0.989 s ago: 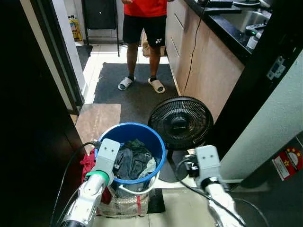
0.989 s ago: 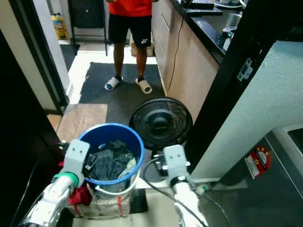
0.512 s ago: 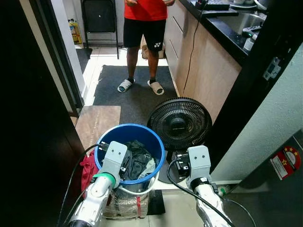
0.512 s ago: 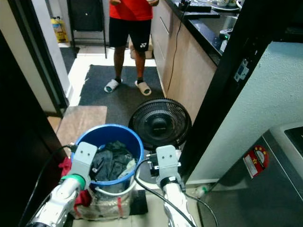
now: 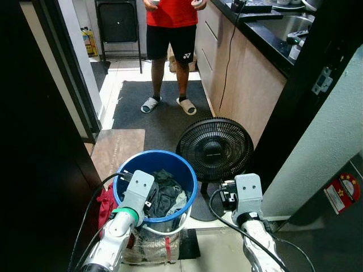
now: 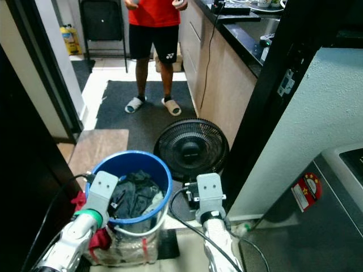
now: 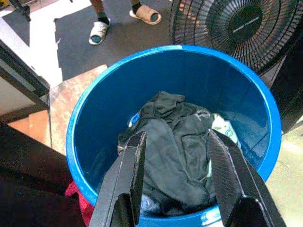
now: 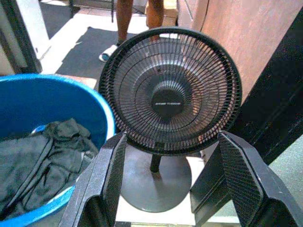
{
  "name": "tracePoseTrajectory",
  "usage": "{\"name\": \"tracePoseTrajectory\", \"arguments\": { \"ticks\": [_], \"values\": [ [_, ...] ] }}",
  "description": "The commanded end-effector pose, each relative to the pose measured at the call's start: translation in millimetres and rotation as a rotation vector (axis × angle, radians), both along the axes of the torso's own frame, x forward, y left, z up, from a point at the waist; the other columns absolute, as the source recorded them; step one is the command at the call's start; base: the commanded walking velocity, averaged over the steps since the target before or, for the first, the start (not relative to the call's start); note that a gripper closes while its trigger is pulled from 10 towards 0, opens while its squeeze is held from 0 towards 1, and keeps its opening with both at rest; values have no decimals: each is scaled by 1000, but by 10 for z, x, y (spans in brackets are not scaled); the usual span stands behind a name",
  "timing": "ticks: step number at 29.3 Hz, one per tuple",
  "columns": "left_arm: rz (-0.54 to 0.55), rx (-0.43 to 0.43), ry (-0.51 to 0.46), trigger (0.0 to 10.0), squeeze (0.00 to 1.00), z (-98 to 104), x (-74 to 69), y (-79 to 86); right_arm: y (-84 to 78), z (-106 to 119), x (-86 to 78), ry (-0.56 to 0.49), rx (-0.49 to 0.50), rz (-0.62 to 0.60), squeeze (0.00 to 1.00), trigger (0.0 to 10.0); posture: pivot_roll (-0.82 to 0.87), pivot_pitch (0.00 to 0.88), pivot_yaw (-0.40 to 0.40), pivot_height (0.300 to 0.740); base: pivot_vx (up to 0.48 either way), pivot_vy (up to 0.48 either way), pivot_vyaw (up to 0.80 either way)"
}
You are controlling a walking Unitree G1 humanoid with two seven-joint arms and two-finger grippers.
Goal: Clothes washing
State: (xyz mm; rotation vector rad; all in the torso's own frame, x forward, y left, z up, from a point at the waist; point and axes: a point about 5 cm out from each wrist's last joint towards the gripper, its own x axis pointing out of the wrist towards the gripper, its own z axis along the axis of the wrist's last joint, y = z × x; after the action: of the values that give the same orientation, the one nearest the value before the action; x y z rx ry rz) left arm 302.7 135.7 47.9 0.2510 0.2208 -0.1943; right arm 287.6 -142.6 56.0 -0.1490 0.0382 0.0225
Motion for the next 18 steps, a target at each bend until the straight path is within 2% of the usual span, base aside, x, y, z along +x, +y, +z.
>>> {"name": "tracePoseTrajectory", "arguments": {
  "ticks": [1, 5, 12, 14, 17, 18],
  "values": [
    [21, 23, 50, 10000, 0, -162, -119, 85, -28, -60, -69, 14, 1, -1, 0, 10000, -26, 0, 67, 740, 0, 0, 0],
    [19, 23, 50, 10000, 0, -169, -133, 68, -12, -54, -60, 13, 5, 9, 0, 10000, -18, 0, 56, 740, 0, 0, 0],
    [32, -25, -8, 10000, 0, -4, 5, -19, 50, 70, 62, -32, -25, 50, 0, 10000, -8, 0, 46, 740, 0, 0, 0],
    [32, -25, -8, 10000, 0, -4, 5, -19, 50, 70, 62, -32, -25, 50, 0, 10000, -8, 0, 46, 740, 0, 0, 0],
    [42, -48, -89, 10000, 0, 222, 188, -35, 89, 302, 191, -124, -50, 62, 0, 10000, -6, 0, 53, 740, 0, 0, 0],
    [42, -48, -89, 10000, 0, 222, 188, -35, 89, 302, 191, -124, -50, 62, 0, 10000, -6, 0, 53, 740, 0, 0, 0]
  ]
}}
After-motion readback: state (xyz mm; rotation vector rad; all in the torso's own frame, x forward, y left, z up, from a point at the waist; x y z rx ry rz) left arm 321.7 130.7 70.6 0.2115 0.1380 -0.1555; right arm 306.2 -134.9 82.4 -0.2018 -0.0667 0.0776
